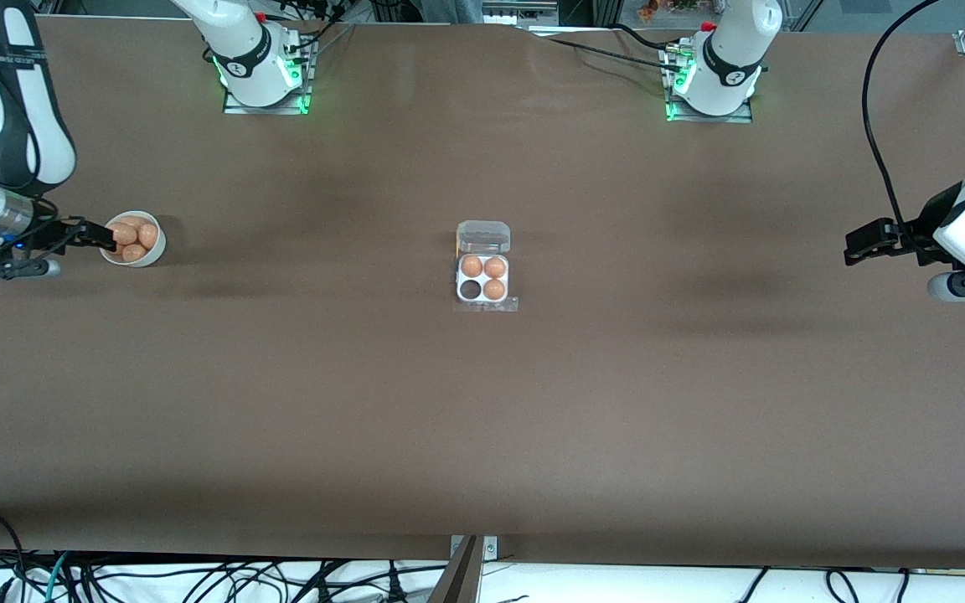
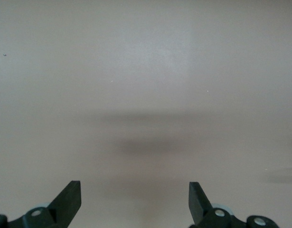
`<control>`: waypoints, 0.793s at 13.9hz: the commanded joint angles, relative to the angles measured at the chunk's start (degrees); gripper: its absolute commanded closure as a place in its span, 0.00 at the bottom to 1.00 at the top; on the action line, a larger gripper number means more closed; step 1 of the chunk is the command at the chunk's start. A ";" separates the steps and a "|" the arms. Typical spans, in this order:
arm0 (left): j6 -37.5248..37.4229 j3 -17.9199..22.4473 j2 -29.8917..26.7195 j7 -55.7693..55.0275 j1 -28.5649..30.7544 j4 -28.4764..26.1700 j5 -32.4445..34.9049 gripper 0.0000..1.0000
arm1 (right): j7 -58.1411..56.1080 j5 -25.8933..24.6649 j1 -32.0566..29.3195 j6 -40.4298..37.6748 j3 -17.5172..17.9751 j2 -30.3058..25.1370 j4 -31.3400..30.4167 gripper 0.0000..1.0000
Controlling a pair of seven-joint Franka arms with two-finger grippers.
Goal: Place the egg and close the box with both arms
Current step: 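Move the right gripper over the white bowl of brown eggs, then lower the right gripper and grasp one brown egg from the bowl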
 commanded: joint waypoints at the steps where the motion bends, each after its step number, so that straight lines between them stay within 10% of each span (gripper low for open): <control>1: -0.25 -0.24 -0.17 1.31 0.35 -0.16 1.04 0.00 | -1.49 0.13 0.18 1.74 -0.25 -2.17 -3.72 0.00; 11: -0.25 -0.33 0.01 1.23 0.35 -0.16 0.95 0.00 | -5.98 0.66 -0.44 2.71 -1.39 2.84 -3.63 0.01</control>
